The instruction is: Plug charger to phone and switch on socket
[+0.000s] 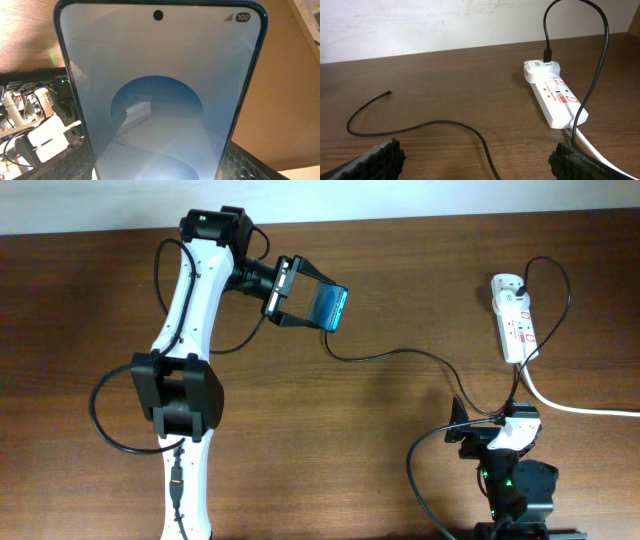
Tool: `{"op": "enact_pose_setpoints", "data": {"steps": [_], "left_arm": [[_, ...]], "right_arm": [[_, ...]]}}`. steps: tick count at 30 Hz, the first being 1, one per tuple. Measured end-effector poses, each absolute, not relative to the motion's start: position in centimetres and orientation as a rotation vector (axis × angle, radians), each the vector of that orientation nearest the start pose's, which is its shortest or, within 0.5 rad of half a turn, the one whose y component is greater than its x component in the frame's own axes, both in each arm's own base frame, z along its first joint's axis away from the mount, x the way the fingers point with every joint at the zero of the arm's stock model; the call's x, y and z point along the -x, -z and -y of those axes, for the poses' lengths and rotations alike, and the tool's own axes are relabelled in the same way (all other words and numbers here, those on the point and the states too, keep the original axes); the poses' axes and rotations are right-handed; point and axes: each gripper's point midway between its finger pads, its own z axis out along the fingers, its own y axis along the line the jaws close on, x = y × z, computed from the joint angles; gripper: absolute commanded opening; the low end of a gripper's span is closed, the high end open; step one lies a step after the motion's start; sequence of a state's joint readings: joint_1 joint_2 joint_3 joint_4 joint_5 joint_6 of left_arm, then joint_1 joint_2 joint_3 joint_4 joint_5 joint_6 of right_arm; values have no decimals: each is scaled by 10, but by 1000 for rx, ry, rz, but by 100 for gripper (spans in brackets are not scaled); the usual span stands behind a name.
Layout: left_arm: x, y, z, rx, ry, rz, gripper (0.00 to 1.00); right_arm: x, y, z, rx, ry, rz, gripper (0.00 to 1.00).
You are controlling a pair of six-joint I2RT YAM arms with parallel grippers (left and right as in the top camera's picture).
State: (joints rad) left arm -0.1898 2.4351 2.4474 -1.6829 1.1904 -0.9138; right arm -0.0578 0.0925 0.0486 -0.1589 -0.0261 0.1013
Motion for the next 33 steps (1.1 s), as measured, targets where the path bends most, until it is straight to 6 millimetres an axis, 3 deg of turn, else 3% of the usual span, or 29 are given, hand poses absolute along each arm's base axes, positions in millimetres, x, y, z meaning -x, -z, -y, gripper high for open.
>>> {"op": "enact_pose_setpoints", "data": {"steps": [33], "left_arm": [[-423,-199,239,-893,-1146,2058,0]], "right_arm": [[-245,-138,10,-122,-55,-1770,98]]}}
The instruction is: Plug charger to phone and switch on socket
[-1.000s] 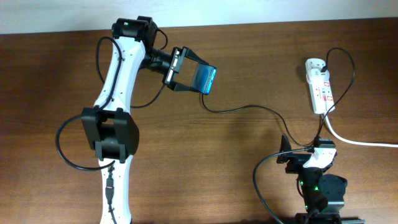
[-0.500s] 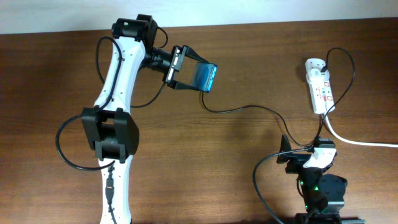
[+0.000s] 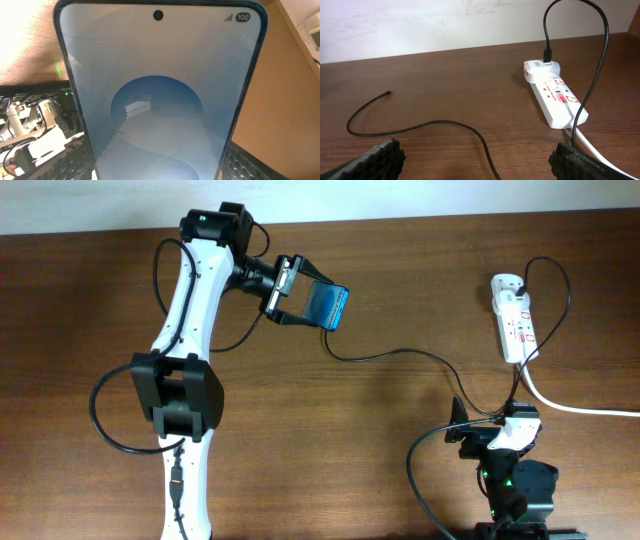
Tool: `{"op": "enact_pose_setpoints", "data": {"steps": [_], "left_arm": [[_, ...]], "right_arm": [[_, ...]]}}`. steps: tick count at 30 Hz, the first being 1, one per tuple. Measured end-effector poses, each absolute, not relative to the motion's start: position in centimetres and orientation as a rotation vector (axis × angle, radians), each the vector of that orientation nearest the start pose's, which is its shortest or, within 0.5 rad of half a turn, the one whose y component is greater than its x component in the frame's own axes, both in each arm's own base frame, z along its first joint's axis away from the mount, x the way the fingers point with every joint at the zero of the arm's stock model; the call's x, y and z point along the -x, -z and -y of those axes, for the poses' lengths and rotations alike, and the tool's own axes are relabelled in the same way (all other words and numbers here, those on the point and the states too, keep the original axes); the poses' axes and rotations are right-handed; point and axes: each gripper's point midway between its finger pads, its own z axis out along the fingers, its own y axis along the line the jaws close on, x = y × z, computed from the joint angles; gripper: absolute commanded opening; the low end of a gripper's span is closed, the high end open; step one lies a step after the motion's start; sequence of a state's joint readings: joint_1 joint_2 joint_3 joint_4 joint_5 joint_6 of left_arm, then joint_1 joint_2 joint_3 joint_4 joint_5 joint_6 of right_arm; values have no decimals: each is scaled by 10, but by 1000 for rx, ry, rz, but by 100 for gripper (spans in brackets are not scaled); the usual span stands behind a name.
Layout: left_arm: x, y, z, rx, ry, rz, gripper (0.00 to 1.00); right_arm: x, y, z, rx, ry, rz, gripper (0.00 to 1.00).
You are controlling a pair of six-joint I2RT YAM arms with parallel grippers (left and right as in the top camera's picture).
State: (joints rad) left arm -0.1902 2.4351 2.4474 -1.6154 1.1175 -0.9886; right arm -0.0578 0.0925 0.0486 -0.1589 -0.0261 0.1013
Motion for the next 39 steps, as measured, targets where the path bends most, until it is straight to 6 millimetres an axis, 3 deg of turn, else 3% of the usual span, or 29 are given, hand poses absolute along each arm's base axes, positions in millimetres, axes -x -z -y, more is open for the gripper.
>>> {"op": "enact_pose_setpoints", "data": {"steps": [24,32,35,39], "left_arm": [[-423,-199,239,-897,-1144,2056,0],[-423,-198,238,-898,-1140,2063,0],[-425,-186,232,-925,-1083,2132,0],[-438,-175,228,-924,-1076,2247,0]], "right_arm": [[-245,-138,9,-124,-60,-1769,99],[-245,-140,-14,-57,-202,-1765,98],[-242,-147,-26,-62,-315,-1766,98],[-237,-179,-38,-44,-404,-1791,98]]}}
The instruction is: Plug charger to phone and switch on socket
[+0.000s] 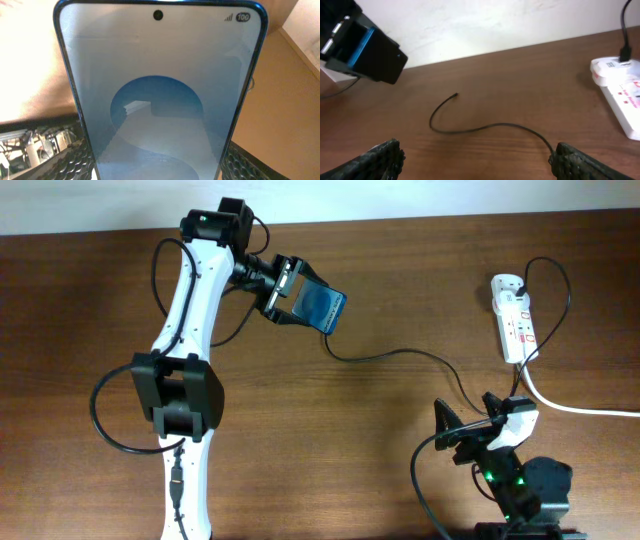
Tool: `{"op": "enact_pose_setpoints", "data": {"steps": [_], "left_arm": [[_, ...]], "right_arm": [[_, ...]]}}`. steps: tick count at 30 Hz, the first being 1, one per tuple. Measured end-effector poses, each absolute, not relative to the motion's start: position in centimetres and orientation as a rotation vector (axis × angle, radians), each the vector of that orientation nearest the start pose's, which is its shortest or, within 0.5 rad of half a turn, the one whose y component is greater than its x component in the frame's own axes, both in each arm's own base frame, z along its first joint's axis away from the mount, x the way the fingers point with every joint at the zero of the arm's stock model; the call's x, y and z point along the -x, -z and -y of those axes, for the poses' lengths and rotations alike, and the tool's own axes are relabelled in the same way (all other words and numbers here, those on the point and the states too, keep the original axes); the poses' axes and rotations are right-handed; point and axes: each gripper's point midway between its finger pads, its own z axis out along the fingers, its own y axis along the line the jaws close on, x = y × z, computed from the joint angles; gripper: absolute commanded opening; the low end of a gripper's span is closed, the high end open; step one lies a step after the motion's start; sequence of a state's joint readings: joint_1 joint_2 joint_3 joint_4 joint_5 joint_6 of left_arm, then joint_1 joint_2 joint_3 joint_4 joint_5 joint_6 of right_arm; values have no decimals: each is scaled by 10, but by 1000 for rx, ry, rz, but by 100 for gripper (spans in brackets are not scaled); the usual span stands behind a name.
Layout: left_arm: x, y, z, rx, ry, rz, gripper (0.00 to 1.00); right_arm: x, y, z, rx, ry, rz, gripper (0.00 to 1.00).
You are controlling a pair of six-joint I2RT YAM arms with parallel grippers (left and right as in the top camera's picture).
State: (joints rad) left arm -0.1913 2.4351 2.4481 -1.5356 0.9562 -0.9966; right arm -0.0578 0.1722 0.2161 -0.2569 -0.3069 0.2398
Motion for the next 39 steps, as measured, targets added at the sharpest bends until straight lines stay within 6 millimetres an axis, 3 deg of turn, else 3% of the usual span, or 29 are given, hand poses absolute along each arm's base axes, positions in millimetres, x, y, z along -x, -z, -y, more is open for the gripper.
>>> {"op": "enact_pose_setpoints", "data": {"steps": [7,11,14,16,18,22,25,29,35,37,39], "left_arm": [[-440,-155,224,1232,1225,-3090,0],[-441,-151,220,1253,1169,-3086,0],[-441,-151,220,1253,1163,-3086,0],[-441,-151,220,1258,1163,-3085,0],[-441,-151,220,1269,1161,-3083,0],[-439,-151,219,1310,1150,-3087,0],[-438,-151,219,1320,1147,-3088,0],[-435,-136,221,1354,921,-3090,0],[-428,-125,233,1382,716,-3072,0],[-428,-124,232,1395,702,-3065,0],[-427,-123,232,1403,695,-3064,0]], "right_arm": [[-269,-221,-73,63,-651,-1945,98],[-278,-216,-95,111,-848,-2056,98],[-276,-217,-99,78,-908,-2144,98],[-281,-244,-99,57,-932,-2192,98],[-286,-256,-100,60,-939,-2192,98],[-294,-244,-100,36,-953,-2233,98],[-300,-234,-99,-26,-983,-2271,90],[-318,-224,-103,-174,-1047,-2298,87],[-339,-184,-165,-286,-1041,-2418,80],[-344,-174,-170,-370,-1031,-2436,78],[-350,-177,-169,-394,-1031,-2409,77]]}}
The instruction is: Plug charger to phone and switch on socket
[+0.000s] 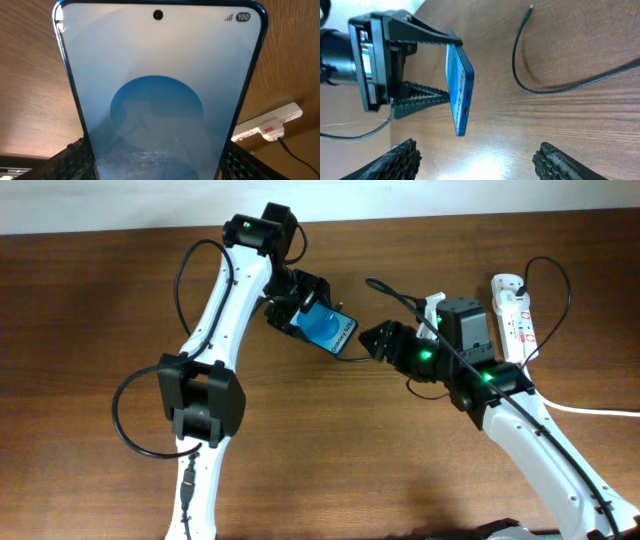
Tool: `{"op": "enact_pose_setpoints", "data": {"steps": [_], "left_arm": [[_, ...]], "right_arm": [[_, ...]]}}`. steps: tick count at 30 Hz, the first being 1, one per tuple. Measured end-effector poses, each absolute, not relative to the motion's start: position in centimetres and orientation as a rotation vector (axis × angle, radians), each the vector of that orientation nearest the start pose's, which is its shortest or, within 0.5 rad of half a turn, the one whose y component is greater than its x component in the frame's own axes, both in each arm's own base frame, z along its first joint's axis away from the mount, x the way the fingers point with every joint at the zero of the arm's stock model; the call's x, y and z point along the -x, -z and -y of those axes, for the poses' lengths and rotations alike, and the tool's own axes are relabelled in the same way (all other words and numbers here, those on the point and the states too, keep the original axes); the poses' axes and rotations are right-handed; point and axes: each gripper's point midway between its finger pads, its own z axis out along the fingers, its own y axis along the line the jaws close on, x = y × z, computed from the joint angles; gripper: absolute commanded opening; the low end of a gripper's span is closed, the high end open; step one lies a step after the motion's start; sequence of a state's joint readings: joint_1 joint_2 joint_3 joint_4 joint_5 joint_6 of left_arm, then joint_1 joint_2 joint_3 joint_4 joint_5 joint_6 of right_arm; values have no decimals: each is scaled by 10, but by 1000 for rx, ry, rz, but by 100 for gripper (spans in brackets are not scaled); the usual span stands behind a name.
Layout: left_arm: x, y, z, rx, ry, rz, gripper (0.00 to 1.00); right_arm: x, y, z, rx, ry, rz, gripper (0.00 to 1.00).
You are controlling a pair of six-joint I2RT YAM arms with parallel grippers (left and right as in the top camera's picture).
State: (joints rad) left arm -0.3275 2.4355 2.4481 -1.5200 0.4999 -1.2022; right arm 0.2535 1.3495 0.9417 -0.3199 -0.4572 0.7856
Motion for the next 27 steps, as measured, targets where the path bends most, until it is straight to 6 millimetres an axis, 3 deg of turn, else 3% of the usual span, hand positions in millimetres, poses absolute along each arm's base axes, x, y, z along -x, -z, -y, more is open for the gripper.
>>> {"op": "enact_pose_setpoints", "data": {"steps": [5,9,15,19,24,27], "left_arm": [[-416,-127,251,1409,731,-3101,0],[-409,-136,267,1413,859,-3145,0],[-404,-141,273,1432,922,-3168,0],[-400,-141,271,1449,905,-3179,0],[-400,-141,272,1448,903,-3181,0],[-389,-141,287,1394,890,-3220,0]], "right_arm": [[-355,-164,-170,-453,-1032,-2434,77],[-361,-168,-171,-450,-1046,-2405,73],[-368,-171,-173,-439,-1056,-2375,69],[-370,-168,-190,-379,-1073,-2371,65],[-374,-171,-193,-366,-1073,-2351,60],[-376,-160,-198,-362,-1063,-2371,49]]}}
